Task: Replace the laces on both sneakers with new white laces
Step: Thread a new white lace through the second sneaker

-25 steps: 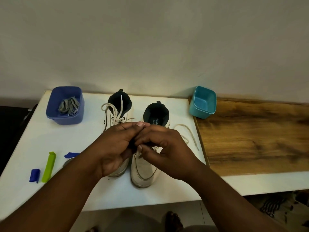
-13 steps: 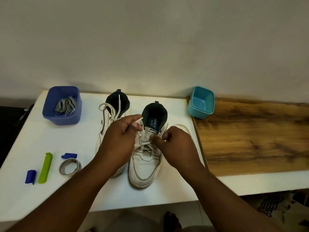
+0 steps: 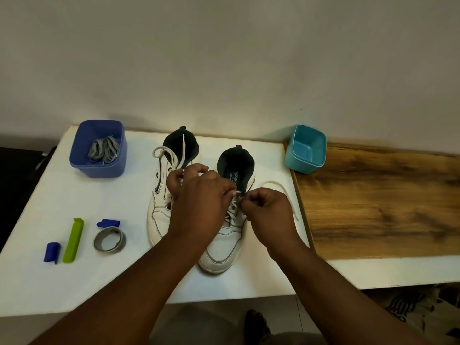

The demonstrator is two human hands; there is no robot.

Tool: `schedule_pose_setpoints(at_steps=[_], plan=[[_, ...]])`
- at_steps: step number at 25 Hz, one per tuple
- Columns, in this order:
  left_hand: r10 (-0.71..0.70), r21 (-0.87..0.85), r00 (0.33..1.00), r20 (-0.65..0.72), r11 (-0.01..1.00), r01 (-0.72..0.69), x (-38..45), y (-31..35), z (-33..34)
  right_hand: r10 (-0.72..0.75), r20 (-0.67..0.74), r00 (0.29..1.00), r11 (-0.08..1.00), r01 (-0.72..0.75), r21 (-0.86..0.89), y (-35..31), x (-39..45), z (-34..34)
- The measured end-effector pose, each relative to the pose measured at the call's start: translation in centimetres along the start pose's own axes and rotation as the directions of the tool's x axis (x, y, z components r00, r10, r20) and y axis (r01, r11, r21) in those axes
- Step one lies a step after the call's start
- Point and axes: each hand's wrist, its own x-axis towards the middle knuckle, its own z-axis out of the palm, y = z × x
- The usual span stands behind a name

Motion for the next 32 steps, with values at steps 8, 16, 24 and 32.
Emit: schedule_pose_setpoints(at_steps=[8,16,24,32], plan=[[-0.083,-0.033,0.997,-0.008,0.996,0.082,-0.4,-0.3,1.3,0.019,0.054,0.998,0.998,-0.022,0.059,-0.2,0.1,-0.6],[-0.078,-0.062,0.997,-0.028,0.995,0.076,-0.4,0.0,1.6,-0.007,0.064,0.998,1.000,0.006,0.013,0.0,0.4,-0.6],[-0.114,0.002,0.992,-0.051,0.993,0.114,-0.7,0.4,2.4,-0.041,0.096,0.994,0.997,0.048,-0.065,0.3,0.7,-1.1],[-0.098,-0.041,0.995,0.024,0.994,0.099,-0.4,0.3,2.5,-0.154,0.044,0.987,0.971,0.159,-0.180,0.6,0.8,-1.1]])
